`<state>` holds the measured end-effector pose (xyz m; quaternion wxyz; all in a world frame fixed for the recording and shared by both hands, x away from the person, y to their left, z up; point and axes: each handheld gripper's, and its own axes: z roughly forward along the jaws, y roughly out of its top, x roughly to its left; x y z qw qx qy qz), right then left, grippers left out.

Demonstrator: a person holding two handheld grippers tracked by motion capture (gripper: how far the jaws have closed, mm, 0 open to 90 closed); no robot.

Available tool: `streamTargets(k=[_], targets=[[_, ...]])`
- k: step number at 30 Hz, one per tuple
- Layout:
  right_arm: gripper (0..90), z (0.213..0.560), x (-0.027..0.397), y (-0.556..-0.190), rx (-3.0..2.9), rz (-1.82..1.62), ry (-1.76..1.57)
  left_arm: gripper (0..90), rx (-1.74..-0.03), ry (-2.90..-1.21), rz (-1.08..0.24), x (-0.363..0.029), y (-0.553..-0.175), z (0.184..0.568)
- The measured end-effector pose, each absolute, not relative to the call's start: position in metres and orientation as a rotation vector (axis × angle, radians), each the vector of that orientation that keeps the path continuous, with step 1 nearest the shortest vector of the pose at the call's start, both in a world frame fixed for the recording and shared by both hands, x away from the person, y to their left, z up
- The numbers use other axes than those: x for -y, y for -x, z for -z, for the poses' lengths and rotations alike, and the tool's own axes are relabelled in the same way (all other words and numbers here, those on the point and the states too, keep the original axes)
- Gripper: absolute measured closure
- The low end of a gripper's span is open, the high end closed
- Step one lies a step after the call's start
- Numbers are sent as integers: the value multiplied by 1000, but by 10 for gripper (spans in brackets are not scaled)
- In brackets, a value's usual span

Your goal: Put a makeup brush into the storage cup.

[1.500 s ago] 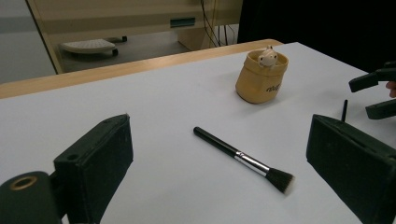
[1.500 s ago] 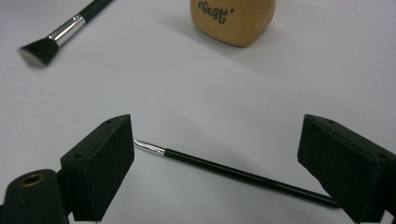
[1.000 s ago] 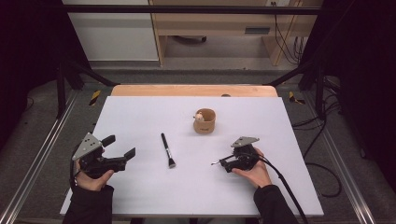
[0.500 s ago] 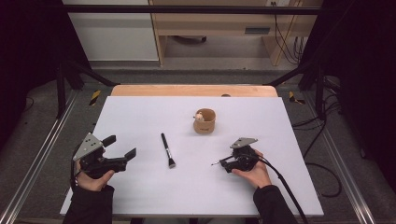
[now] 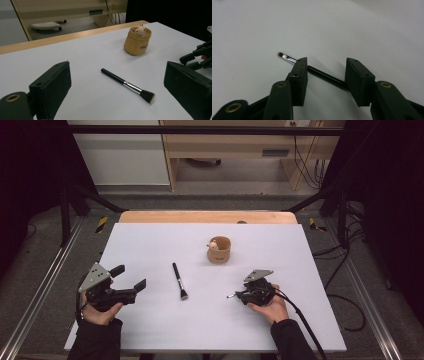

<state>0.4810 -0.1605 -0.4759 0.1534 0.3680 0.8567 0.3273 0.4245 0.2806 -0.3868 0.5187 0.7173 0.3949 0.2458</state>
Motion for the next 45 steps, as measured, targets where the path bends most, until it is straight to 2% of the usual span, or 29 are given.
streamTargets(k=[7, 27, 39, 45], targets=[[684, 474, 162, -481, -2465, -927, -1061, 69, -944, -1725, -587, -280, -425, 387], [854, 472, 165, -484, -2473, -919, -1103, 69, -944, -1733, -586, -279, -425, 388], [851, 472, 164, -484, -2461, -917, -1131, 70, -942, -1732, -587, -279, -425, 388], [741, 469, 165, -483, -2447, -907, -1114, 70, -941, -1734, -586, -279, -425, 388]])
